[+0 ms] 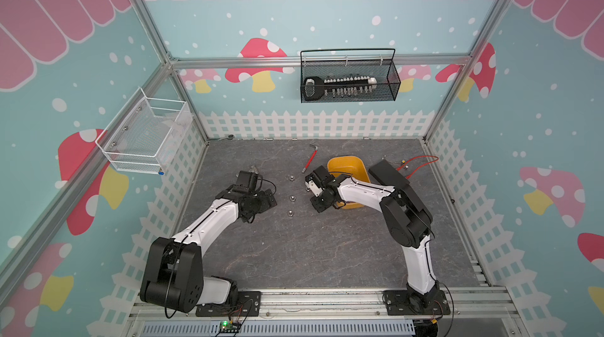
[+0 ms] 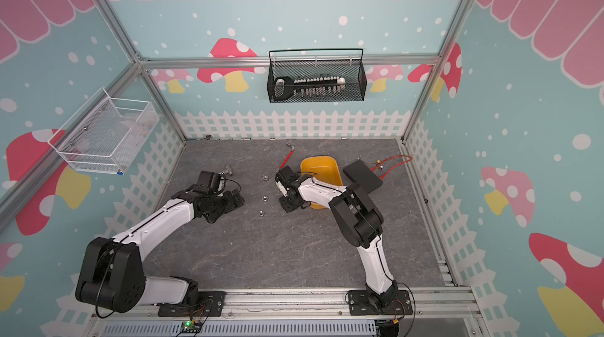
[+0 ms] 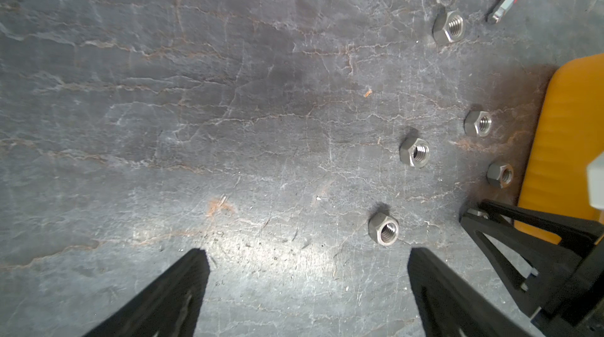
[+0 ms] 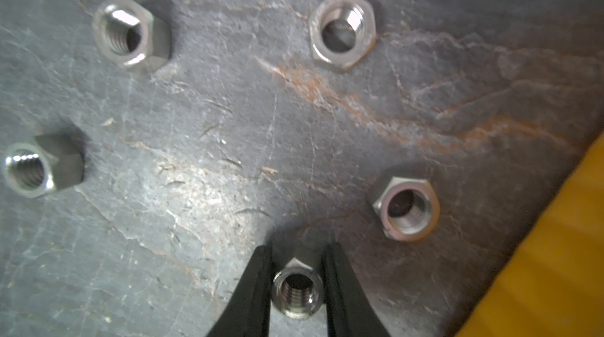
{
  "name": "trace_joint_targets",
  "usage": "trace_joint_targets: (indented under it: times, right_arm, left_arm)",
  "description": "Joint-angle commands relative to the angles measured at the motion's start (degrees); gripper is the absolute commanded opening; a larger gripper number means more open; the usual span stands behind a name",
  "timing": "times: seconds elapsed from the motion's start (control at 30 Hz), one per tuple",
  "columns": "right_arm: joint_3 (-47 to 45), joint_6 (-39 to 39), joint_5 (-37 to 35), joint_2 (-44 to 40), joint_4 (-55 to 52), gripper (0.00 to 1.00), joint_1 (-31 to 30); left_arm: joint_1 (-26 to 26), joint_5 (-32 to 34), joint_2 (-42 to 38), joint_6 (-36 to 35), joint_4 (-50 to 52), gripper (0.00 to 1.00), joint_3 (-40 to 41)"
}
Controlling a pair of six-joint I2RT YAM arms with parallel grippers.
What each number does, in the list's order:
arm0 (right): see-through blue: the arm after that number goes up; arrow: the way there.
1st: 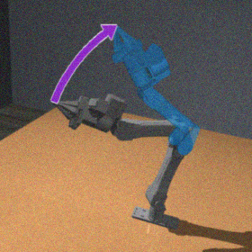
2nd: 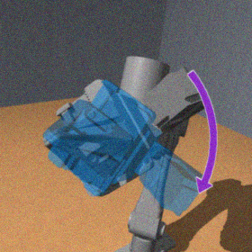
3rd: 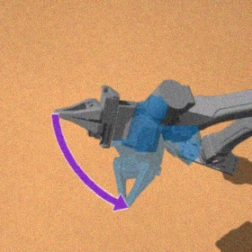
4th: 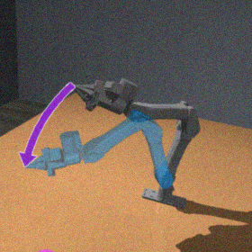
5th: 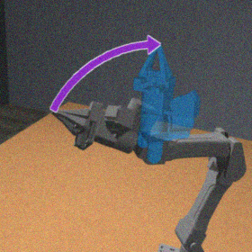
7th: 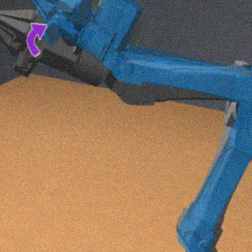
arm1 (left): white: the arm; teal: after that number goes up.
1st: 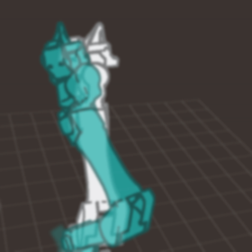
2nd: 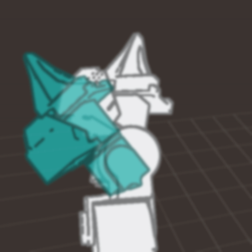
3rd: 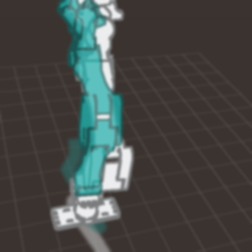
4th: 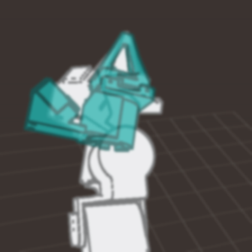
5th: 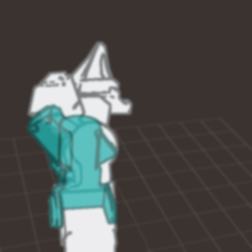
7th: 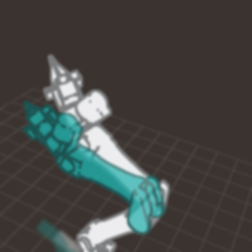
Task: Put the nuts on the desktop into the storage box
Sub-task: Pick up the nut from the center of the board, then place the nut in the storage box.
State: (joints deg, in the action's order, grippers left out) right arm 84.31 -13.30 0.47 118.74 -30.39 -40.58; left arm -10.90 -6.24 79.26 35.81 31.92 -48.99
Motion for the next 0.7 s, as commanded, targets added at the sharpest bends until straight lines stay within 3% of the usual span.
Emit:
trace_joint_targets:
  times: [0.0,0.3,0.6,0.67]
  right_arm:
    - [0.8,-1.6,-3.2,-6.0,-2.5,0.04,0.0]
    - [5.1,-0.3,-10.5,-17.2,-4.8,0.00,2.8]
    - [7.0,3.5,-9.7,-12.1,-5.3,0.00,13.9]
    - [8.1,3.6,-9.6,-10.5,-5.3,0.11,14.5]
  left_arm:
    - [0.2,0.1,-2.0,-0.4,0.4,0.99,-0.9]
    - [-0.4,-1.2,-6.3,-2.5,0.5,0.99,-2.0]
    - [-6.2,-1.1,-5.1,-2.5,-0.7,0.99,-3.4]
    - [-7.3,-1.0,-3.9,-2.1,-1.0,0.99,-3.9]
